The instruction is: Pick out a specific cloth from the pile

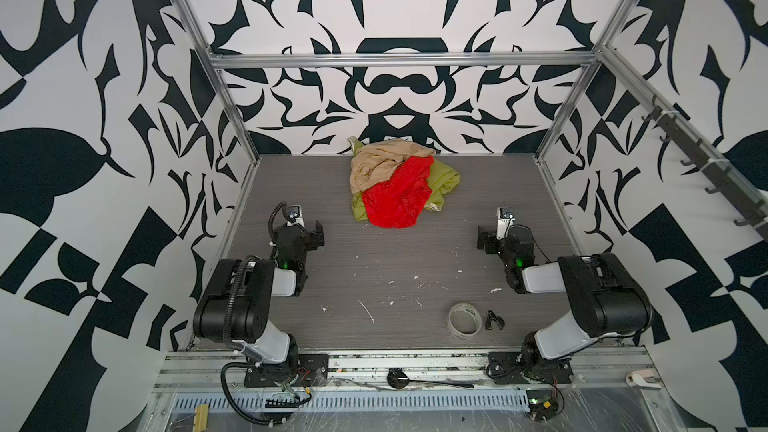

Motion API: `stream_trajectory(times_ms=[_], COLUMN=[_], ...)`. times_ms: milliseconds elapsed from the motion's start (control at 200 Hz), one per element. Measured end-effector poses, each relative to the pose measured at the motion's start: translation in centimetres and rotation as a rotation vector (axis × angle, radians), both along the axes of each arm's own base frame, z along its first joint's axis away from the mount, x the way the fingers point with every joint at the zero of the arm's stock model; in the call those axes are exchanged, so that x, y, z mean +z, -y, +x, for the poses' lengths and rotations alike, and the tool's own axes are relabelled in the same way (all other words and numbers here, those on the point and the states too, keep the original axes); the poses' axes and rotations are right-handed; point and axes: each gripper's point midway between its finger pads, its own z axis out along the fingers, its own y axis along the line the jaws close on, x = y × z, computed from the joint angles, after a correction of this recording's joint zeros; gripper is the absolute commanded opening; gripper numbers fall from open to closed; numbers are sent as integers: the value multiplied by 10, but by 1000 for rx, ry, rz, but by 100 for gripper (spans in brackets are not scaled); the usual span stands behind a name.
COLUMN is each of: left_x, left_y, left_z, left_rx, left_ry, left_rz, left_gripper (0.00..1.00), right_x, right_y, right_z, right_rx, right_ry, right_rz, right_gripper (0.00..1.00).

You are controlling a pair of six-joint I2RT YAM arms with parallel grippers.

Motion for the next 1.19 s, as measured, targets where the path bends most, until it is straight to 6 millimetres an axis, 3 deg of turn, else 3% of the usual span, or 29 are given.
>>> stream_trajectory(times_ms=[1195], left_x=[0], left_y=[0], left_z=[0], left_rx=[0], left_ry=[0], left_rz=[0], left_gripper=[99], right_x=[0], right_y=[3], right_z=[0], right_rx=[-17], right_ry=[1], right_rz=[-8], right_gripper=[99])
